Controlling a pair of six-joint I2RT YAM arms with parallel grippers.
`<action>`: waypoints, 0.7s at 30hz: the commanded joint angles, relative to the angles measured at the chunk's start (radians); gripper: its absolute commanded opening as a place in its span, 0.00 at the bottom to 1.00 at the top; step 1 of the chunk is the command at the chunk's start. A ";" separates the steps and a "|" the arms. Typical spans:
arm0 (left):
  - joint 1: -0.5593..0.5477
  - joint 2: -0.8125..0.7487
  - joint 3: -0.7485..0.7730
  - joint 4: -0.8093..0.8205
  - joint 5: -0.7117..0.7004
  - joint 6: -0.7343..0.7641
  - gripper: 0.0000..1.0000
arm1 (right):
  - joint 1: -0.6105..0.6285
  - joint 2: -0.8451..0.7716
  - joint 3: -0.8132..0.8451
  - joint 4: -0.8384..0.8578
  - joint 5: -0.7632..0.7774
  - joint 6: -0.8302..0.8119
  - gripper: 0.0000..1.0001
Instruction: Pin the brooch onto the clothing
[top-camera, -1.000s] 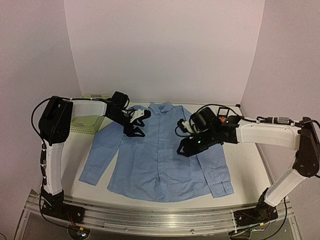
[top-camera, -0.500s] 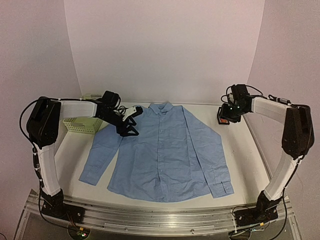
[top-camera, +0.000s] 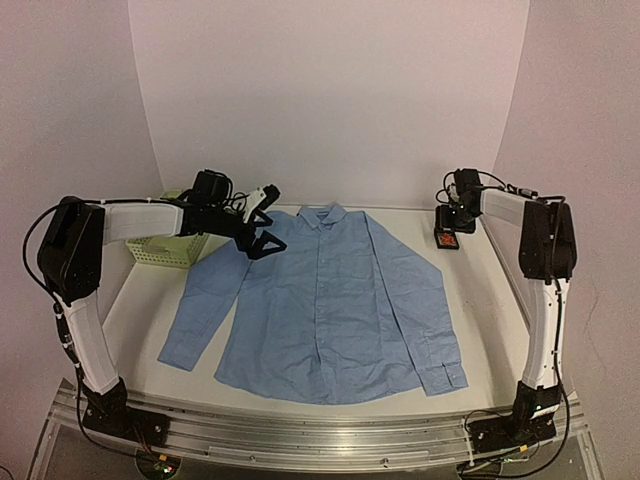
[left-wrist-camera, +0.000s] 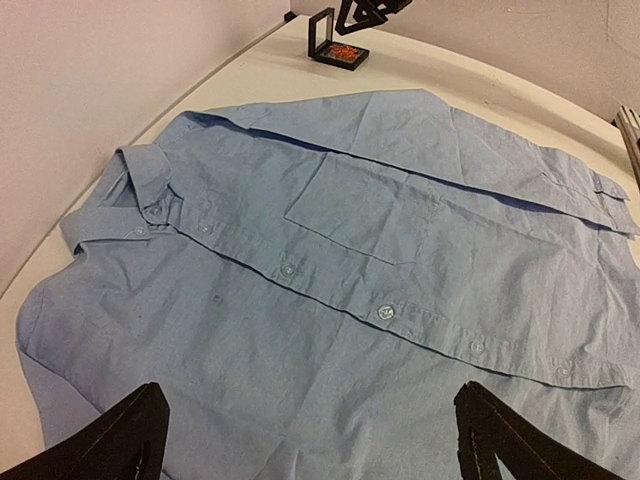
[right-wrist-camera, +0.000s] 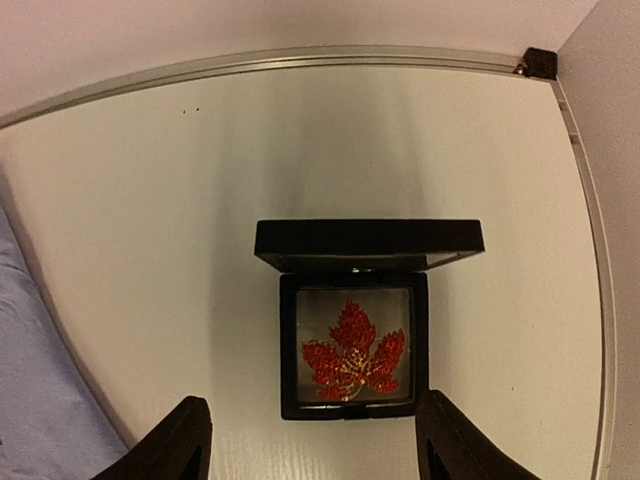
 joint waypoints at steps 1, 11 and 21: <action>-0.003 -0.024 -0.014 0.043 -0.015 -0.027 1.00 | -0.020 0.072 0.126 -0.004 0.047 -0.124 0.66; -0.011 0.012 -0.013 0.032 -0.013 -0.012 1.00 | -0.026 0.175 0.205 -0.008 -0.013 -0.184 0.63; -0.013 0.045 0.016 -0.001 -0.021 -0.005 0.99 | -0.029 0.234 0.227 -0.010 -0.036 -0.203 0.60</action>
